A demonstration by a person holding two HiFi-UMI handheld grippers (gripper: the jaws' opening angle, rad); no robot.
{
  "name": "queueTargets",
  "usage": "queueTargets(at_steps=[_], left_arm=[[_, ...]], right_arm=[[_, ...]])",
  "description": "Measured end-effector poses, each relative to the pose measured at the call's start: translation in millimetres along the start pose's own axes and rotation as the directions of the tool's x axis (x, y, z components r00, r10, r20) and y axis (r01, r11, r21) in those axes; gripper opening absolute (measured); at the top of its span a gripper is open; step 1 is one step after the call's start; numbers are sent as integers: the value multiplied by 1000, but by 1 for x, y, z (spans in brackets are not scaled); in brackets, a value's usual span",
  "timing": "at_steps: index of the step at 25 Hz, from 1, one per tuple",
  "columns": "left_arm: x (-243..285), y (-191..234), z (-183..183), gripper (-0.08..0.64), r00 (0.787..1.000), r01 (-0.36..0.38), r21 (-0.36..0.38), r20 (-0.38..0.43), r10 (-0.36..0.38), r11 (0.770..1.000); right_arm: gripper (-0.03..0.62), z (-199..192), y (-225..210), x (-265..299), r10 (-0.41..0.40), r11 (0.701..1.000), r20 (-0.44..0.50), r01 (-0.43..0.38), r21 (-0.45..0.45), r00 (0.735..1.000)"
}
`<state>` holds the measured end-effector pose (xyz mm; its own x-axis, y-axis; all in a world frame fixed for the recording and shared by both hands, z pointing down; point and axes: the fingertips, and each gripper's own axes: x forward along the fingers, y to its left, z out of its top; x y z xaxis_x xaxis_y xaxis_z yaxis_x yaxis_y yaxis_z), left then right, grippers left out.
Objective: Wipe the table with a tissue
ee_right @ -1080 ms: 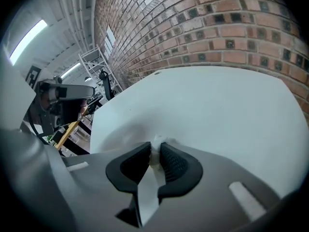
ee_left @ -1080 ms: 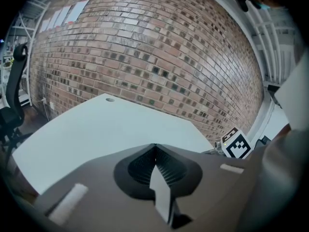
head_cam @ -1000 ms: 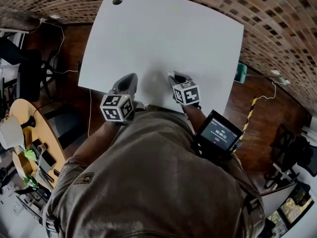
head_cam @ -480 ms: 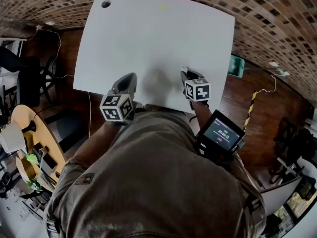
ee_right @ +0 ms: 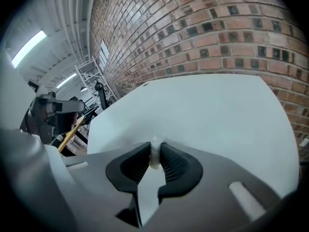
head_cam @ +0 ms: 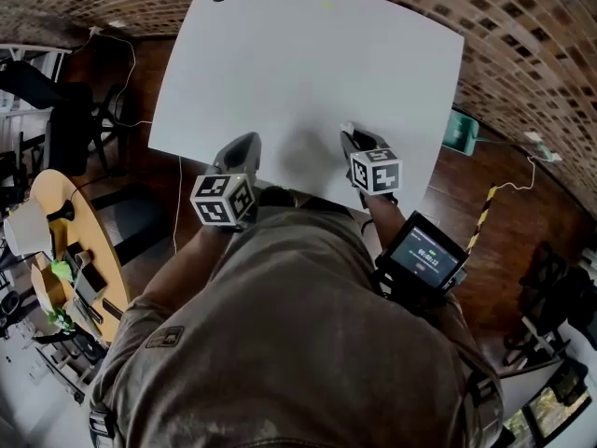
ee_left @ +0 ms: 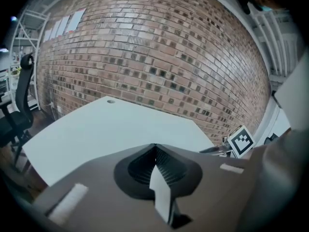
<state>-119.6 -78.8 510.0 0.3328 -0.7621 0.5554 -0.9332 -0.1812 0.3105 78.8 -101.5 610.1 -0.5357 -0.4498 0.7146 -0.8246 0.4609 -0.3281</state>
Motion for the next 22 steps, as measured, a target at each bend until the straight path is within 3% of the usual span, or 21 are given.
queueTargets(at_steps=[6,13,22], left_arm=[[-8,36,3,2,1000,-23,-19,19,23,1000],[-2,64,17,2,998,66,-8,21,-66,998],[-15,142,27,2,993,118,-24,13,-117,993]], right_arm=[[74,7,21,4,-10,1000,13,10,-5,1000],[72,20,40,13,-96,995,29,95,27,995],[72,44,98,47,-169,985,45,167,46,985]])
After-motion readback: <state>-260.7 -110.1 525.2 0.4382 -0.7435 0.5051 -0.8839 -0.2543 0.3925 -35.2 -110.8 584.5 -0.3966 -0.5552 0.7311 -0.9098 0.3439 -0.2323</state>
